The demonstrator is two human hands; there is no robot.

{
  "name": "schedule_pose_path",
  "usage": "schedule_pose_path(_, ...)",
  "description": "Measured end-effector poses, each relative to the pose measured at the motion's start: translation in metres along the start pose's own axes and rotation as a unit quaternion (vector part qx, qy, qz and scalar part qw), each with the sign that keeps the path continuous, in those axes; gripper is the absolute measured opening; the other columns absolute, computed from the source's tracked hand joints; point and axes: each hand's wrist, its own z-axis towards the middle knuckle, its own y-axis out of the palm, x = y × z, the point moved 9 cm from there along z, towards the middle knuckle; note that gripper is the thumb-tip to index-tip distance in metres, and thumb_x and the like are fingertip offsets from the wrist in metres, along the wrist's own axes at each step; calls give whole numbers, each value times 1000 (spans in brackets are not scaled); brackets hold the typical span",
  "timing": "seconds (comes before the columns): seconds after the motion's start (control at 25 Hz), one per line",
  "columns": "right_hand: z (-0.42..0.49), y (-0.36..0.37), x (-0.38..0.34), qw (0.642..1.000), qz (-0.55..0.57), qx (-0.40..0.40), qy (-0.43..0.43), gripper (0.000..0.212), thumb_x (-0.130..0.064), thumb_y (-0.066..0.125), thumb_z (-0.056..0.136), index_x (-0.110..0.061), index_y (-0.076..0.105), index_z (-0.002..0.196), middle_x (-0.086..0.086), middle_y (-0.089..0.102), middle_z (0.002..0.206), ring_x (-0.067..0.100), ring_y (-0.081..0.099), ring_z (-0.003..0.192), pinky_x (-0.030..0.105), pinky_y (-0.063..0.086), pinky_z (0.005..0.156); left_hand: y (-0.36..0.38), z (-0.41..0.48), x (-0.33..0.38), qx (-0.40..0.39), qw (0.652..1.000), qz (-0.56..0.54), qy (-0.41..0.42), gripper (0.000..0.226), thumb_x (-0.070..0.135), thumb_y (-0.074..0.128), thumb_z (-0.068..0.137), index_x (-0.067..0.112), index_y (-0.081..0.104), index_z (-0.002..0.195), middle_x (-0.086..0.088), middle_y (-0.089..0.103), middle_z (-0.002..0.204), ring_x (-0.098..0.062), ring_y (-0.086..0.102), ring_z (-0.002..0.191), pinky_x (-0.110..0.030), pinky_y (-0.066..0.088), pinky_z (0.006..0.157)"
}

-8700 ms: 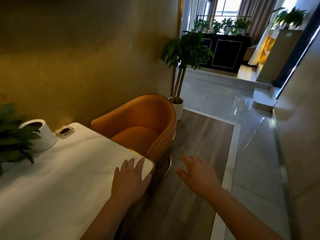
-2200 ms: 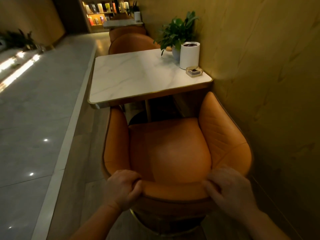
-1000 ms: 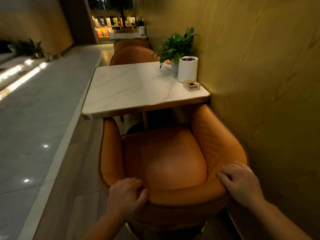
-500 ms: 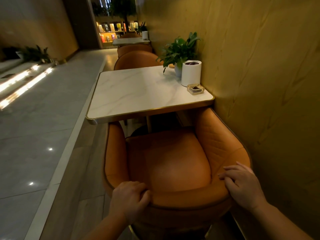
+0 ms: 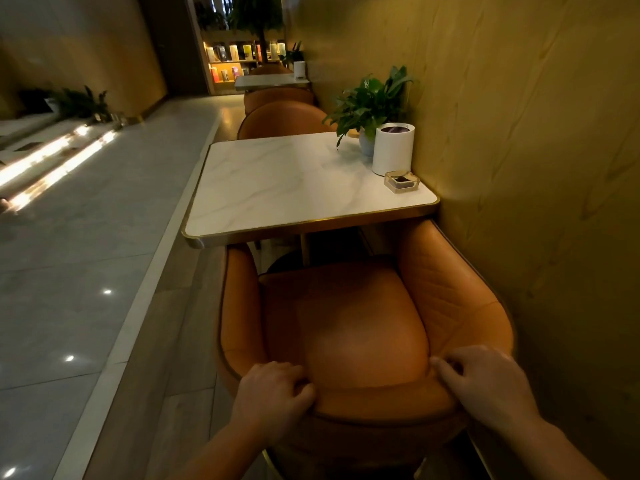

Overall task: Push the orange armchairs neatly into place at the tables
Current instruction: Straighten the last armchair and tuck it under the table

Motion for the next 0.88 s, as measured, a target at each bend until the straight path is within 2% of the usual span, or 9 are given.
schedule_pose_path(0.08,-5,0,-11,1000,15,18,-3,63,-79,18,83,-41,66,96,-21,61,98,0,52,92,27,46,80,7,6,-2,-38,999,-13,-18,56,64,25,87,24,64,88,4,60,83,-9,54,77,-23,35,72)
schedule_pose_path(0.16,-6,-2,-13,999,37,24,9,49,-73,29,91,-44,64,110,-20,60,111,0,52,99,25,43,77,14,9,-7,-68,996,-20,-53,59,66,27,85,22,67,92,2,65,87,-13,57,80,-25,35,71)
schedule_pose_path(0.24,-3,-5,-14,999,40,20,9,40,-66,35,95,-44,61,116,-20,59,116,-1,49,100,24,39,77,15,10,-8,-75,993,-18,-91,59,66,27,82,25,67,94,5,67,92,-13,58,87,-31,35,84)
schedule_pose_path(0.32,-7,-10,-17,999,46,25,5,35,-62,35,97,-45,58,116,-19,57,118,0,47,99,25,37,77,20,9,5,-97,986,-24,-135,53,63,28,82,28,66,94,8,64,95,-12,56,95,-43,27,104)
schedule_pose_path(0.44,-10,-15,-19,997,61,38,6,35,-60,35,97,-45,59,117,-18,58,119,1,49,103,25,39,81,20,5,40,-87,980,-36,-174,50,61,28,82,31,65,98,10,60,95,-13,55,104,-56,11,112)
schedule_pose_path(0.56,-12,-14,-19,997,57,43,-2,34,-58,36,96,-45,61,114,-19,58,115,0,48,97,23,39,80,13,-2,45,-51,977,-29,-206,48,62,29,85,37,63,108,10,60,111,-12,53,111,-55,12,116)
schedule_pose_path(0.72,-11,-22,-22,994,70,83,-26,18,-55,49,92,-49,63,101,-17,62,107,-2,47,88,20,38,72,7,-2,42,-21,973,-35,-227,48,64,32,83,42,59,117,15,58,115,-8,50,116,-49,14,118)
schedule_pose_path(0.88,-4,-25,-20,994,81,71,-31,24,-59,39,94,-49,58,104,-19,56,107,-2,49,95,20,39,77,7,5,49,-26,974,-34,-221,50,64,32,83,40,60,117,14,58,115,-9,50,113,-48,16,117)
